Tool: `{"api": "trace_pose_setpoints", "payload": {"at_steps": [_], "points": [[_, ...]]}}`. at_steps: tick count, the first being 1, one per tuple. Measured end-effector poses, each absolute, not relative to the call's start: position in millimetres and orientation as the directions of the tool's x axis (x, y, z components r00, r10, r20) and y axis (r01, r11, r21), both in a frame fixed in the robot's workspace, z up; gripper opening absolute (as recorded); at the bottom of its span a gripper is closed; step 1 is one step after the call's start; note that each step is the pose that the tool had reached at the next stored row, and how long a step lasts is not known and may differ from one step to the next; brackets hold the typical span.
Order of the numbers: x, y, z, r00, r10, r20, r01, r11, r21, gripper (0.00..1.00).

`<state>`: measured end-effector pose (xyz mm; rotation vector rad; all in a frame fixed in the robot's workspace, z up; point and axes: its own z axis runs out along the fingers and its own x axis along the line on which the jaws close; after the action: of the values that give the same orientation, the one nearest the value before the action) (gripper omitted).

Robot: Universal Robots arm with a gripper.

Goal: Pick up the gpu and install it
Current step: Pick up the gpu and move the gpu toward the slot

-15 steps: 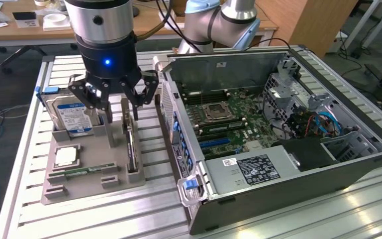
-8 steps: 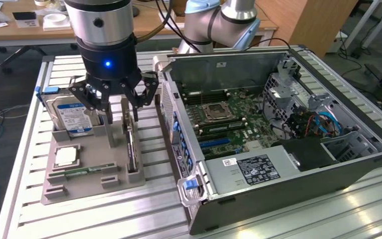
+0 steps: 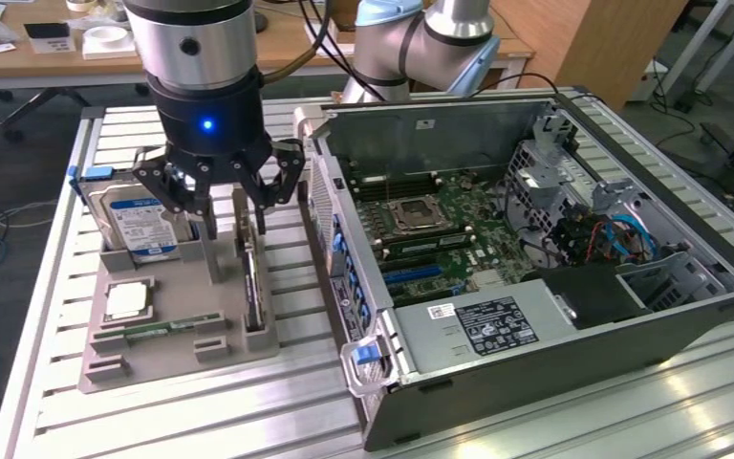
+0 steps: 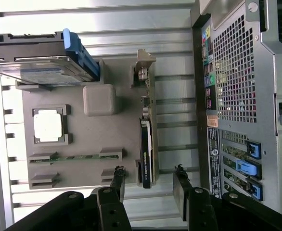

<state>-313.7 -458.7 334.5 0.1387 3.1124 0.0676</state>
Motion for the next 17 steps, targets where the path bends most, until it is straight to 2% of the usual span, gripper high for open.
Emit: {"api": "trace_pose_setpoints", "payload": {"at_steps": [17], "points": [[-313.7, -458.6, 330.0, -0.996, 0.089, -0.024, 0.088, 0.995, 0.045, 0.53]]}}
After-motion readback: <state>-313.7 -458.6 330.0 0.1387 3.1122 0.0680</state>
